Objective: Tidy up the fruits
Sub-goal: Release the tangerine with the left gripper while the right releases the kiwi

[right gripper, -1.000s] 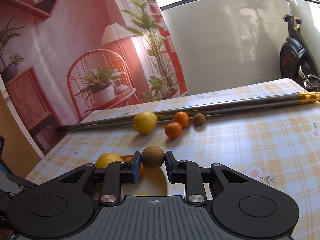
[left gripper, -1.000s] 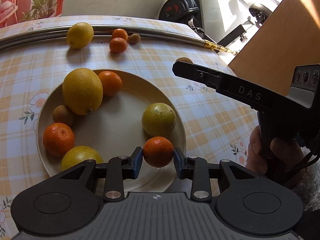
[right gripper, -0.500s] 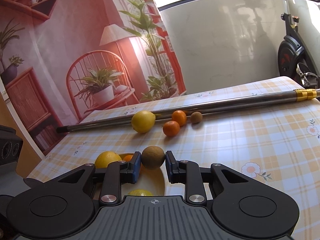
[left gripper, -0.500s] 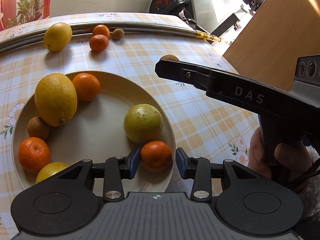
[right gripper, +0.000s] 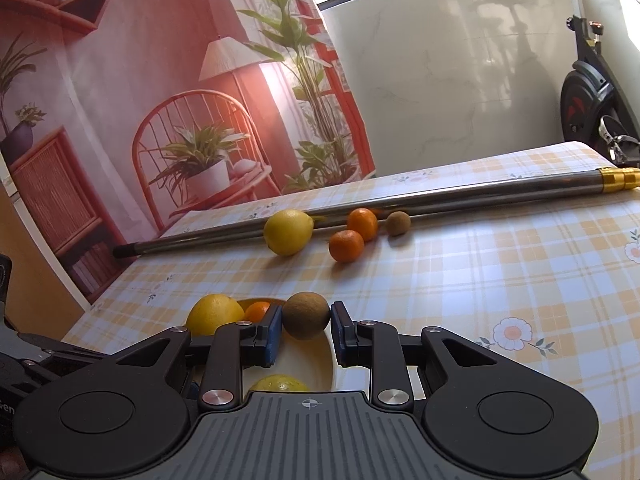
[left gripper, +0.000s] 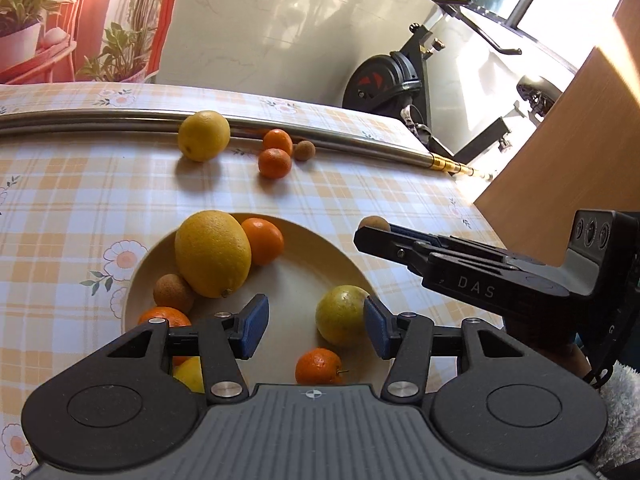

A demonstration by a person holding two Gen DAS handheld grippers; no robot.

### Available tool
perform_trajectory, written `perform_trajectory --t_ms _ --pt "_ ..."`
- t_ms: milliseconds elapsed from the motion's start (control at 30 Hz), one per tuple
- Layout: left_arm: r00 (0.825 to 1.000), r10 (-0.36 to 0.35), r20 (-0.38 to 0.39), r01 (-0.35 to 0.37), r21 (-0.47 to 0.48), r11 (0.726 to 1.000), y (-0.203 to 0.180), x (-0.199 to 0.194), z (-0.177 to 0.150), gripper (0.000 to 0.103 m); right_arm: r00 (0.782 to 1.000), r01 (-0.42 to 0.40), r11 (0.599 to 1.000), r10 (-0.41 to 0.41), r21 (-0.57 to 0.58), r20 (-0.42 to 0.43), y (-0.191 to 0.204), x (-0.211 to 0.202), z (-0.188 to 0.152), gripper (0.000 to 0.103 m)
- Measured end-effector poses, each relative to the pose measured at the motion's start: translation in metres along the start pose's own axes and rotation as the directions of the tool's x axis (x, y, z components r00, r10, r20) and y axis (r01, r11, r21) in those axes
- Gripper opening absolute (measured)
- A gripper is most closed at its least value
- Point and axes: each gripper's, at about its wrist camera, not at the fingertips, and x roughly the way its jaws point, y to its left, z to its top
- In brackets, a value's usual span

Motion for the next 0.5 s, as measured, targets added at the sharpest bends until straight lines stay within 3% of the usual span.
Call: perform_trajectory --t_ms 233,500 --pt "0.978 0.154 0.141 -0.144 -0.083 0.986 0.015 -0.025 0.012 0.055 0.994 0.019 0.992 -0.032 -0.126 -0.100 0.016 0.031 0.010 0.024" --pt "0.963 0.214 0.165 -0.188 -0.157 0.970 0.026 -0.032 0.011 0.055 0.966 0.038 0.946 -0.117 -0.322 -0.230 0.052 0.071 0.007 0.024"
